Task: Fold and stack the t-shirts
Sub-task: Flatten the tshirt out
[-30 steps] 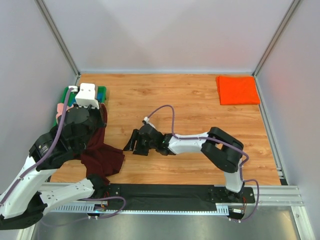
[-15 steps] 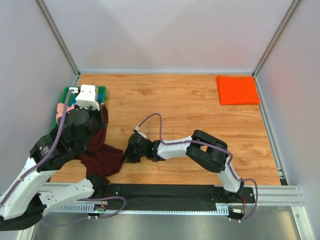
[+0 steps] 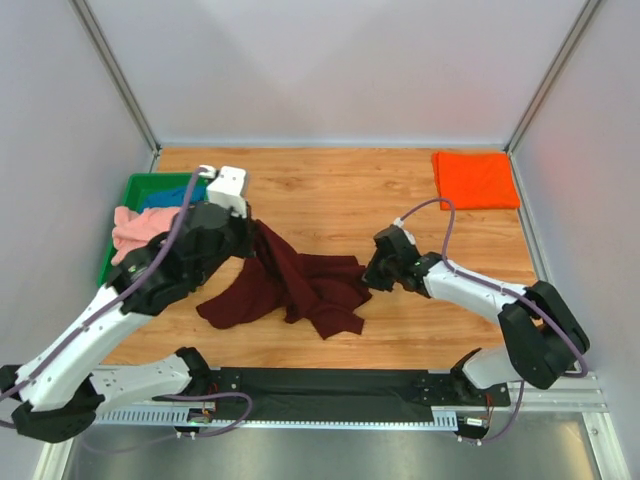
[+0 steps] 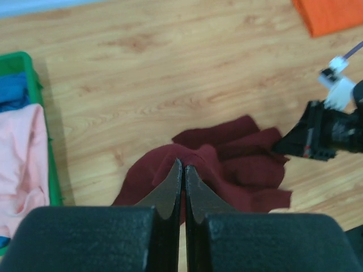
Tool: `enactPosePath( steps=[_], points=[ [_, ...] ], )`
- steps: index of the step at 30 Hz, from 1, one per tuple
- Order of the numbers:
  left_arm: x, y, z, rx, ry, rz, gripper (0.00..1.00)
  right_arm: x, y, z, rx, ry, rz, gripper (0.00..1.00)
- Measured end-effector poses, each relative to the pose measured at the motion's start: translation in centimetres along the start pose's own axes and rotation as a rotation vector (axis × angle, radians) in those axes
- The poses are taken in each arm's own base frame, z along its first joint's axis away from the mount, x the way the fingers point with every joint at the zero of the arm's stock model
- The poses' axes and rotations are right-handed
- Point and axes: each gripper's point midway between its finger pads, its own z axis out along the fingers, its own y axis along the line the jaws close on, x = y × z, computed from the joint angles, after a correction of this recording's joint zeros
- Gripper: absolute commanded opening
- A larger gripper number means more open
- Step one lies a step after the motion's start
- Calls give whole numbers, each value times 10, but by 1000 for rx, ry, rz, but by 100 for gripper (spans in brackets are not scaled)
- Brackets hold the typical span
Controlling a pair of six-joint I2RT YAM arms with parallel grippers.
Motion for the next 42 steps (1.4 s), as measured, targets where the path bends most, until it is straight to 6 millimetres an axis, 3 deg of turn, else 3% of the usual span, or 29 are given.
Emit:
enactPosePath(
  steps=[5,7,10,16,20,26,30,36,38,39,40,42],
  points=[
    [50,-16,50,-37,172,49,0,-24,-72,-8,170,7,17,0],
    [72,-13,60,-67,232,80,0,-43,-98,-13,228,-10,50,0],
    [88,-6,64,-98,265,99,0,-75,-122,-25,294,-41,97,0],
    [101,13,68,-173,289,95,0,-145,-111,-37,310,-131,67,0],
    [103,37,66,-276,301,99,0,-178,-101,-38,306,-163,33,1],
    [110,52,66,-337,339,117,0,-205,-97,-31,327,-172,7,0],
    [119,61,63,-378,385,156,0,-218,-101,-40,355,-194,23,2],
    [110,70,54,-413,392,186,0,-237,-100,-42,353,-221,15,3],
    [108,70,53,-411,390,191,0,-236,-101,-41,356,-215,7,10],
    [108,70,53,-408,392,195,0,-236,-101,-42,357,-214,4,18],
    [108,69,53,-402,395,199,0,-236,-101,-42,358,-212,3,34],
    [110,65,54,-370,406,204,0,-232,-104,-45,376,-197,8,45]
  ],
)
